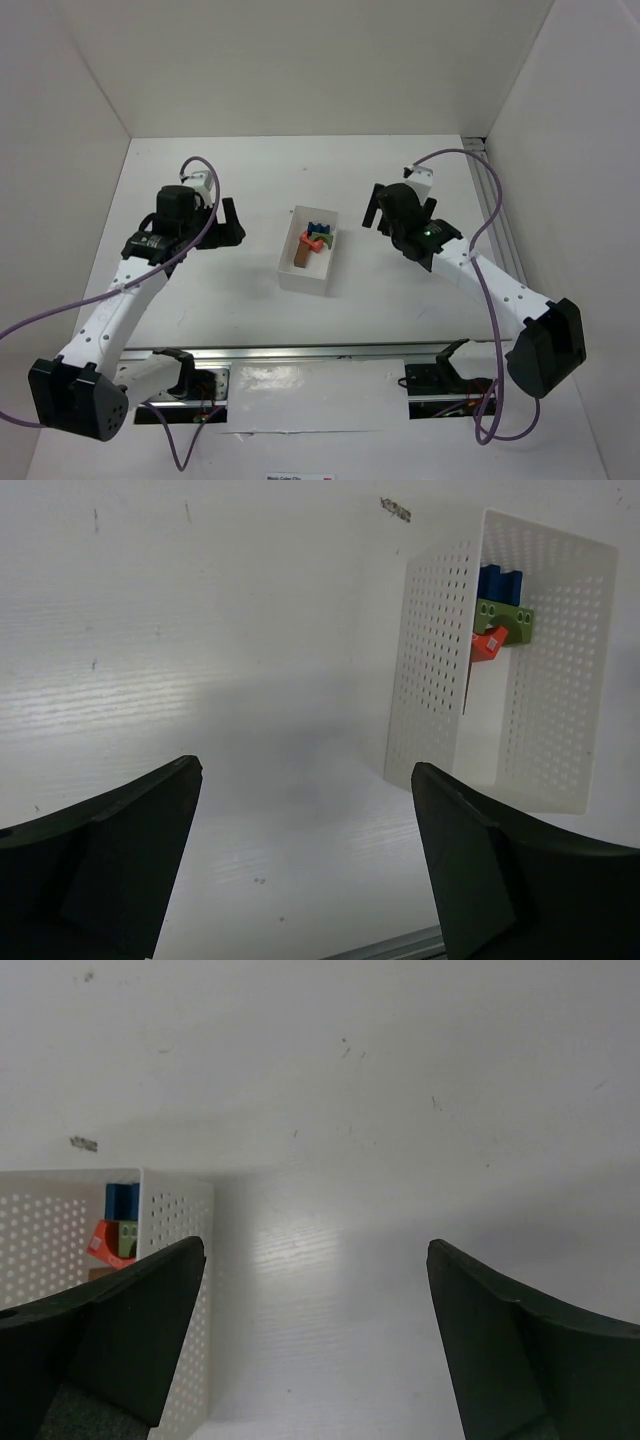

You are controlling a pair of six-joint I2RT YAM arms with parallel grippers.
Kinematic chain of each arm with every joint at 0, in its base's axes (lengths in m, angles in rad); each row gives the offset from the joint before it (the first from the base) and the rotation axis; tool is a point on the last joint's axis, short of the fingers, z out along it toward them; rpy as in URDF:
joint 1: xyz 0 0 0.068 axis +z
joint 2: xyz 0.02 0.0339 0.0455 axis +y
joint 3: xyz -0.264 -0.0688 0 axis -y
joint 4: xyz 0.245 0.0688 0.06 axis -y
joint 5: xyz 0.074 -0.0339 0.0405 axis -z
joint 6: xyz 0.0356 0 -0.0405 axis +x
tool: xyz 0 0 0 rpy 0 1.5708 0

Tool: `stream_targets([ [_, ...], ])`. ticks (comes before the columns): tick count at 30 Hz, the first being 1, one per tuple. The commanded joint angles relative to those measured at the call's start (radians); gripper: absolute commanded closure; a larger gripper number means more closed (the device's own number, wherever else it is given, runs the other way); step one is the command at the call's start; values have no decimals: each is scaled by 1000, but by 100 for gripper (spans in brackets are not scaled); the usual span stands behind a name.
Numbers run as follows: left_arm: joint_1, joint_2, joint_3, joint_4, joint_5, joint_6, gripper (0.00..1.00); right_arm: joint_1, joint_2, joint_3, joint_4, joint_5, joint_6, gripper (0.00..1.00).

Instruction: Build the wood block tower

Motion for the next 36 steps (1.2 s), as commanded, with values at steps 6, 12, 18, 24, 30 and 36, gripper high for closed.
stream_targets([
  [6,0,-26,23,11,47,-13,1,-3,-31,-50,-81,-25,11,1],
  [12,0,-26,32,11,47,-13,1,-3,-21,-50,-90,-16,11,1],
  [18,0,-26,32,11,56,-13,1,-3,-21,-50,-90,-36,11,1],
  [24,0,-26,32,0,26,-22,1,-3,-10,-40,-90,-65,-17,1],
  [30,0,-15,86,-92,-79,-77,1,121,56,95,-90,-89,-26,1],
  [36,10,-6,118,-161,-260,-175,1,300,270,348,-123,-5,-17,1],
])
